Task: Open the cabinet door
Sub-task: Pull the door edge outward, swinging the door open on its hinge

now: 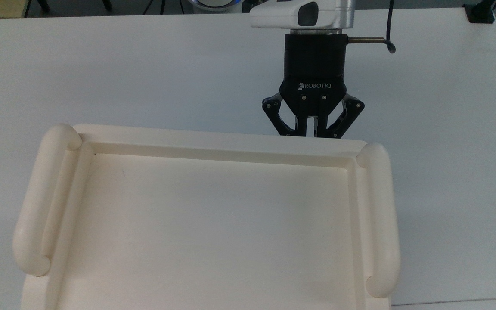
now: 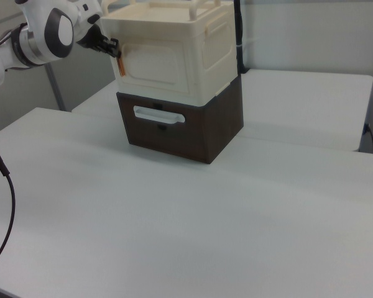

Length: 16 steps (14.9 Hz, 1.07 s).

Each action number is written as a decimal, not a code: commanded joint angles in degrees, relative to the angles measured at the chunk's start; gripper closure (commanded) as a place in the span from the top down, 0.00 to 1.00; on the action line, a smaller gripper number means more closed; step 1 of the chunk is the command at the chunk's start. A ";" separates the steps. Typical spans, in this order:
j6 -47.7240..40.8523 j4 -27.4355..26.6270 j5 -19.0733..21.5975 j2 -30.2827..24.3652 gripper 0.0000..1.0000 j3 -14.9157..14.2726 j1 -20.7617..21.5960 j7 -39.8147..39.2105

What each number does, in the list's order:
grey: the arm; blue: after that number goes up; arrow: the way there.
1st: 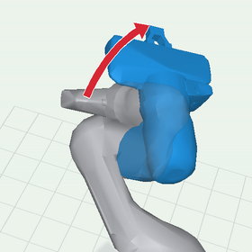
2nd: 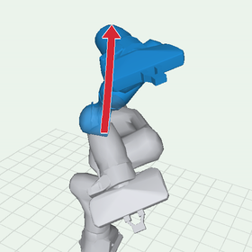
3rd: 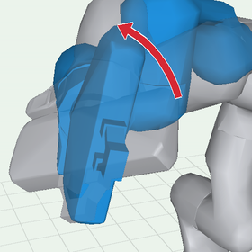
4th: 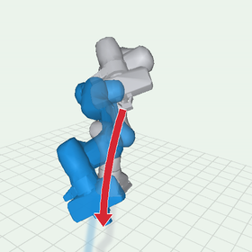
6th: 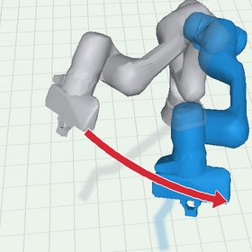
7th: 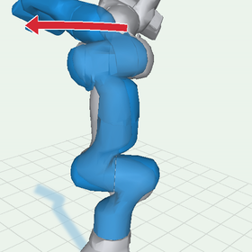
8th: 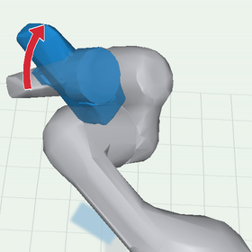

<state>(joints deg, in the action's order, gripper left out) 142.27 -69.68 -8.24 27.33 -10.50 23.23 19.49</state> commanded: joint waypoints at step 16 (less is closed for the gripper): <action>-40.73 -14.16 5.08 -21.43 1.00 5.40 -7.66 -17.64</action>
<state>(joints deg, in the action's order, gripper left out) 109.10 -80.44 -4.44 10.31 -5.90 18.00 5.48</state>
